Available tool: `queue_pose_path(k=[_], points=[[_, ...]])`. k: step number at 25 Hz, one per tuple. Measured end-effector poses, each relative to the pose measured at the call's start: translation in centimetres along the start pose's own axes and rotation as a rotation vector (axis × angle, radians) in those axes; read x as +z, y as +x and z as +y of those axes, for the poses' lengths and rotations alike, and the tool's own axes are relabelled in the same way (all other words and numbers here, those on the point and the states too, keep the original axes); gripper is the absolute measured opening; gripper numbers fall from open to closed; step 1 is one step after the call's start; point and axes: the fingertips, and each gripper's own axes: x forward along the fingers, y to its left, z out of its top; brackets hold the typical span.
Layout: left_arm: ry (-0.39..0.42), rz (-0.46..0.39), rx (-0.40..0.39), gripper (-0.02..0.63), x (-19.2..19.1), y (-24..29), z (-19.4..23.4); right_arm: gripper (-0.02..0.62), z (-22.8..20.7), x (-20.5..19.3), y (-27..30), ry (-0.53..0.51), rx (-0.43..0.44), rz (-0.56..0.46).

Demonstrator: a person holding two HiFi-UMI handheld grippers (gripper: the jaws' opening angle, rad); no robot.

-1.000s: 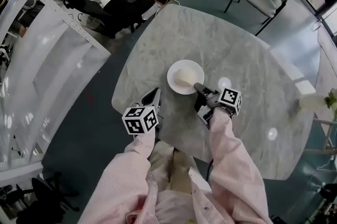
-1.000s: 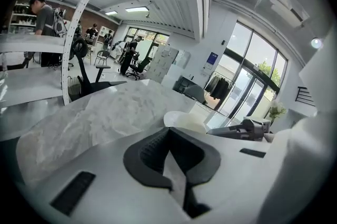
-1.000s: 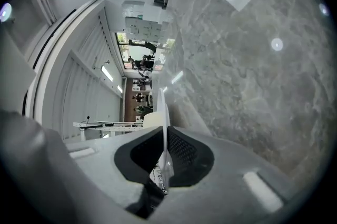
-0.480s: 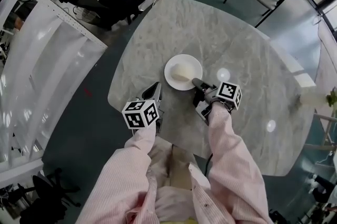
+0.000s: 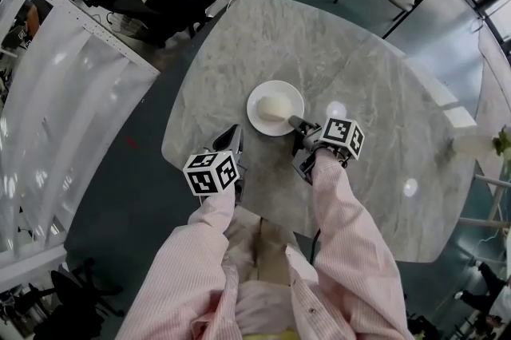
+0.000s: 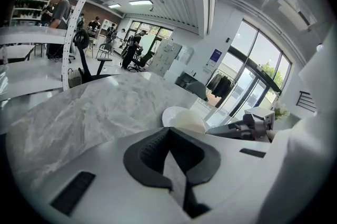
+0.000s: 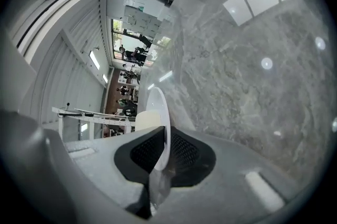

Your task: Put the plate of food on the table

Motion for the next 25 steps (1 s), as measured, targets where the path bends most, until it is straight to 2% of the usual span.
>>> queue_pose_path(k=[6,9,19,25], points=[[-0.004,-0.004,0.004,-0.008,0.3,-0.2,-0.2,0.042,-0.1,-0.1,0.0,-0.209,-0.135,-0.003],[-0.007,-0.008,0.005,-0.008,0.4,-0.3,-0.3,0.056,-0.1,0.1,0.0,-0.279,-0.193,-0.007],[-0.004,-0.013,0.003,-0.008,0.5,-0.5,-0.4,0.113,-0.4,0.2,-0.6,-0.451,-0.311,-0.020],[0.000,-0.014,0.002,-0.008,0.5,-0.8,-0.6,0.127,-0.6,0.2,-1.1,-0.501,-0.359,-0.030]])
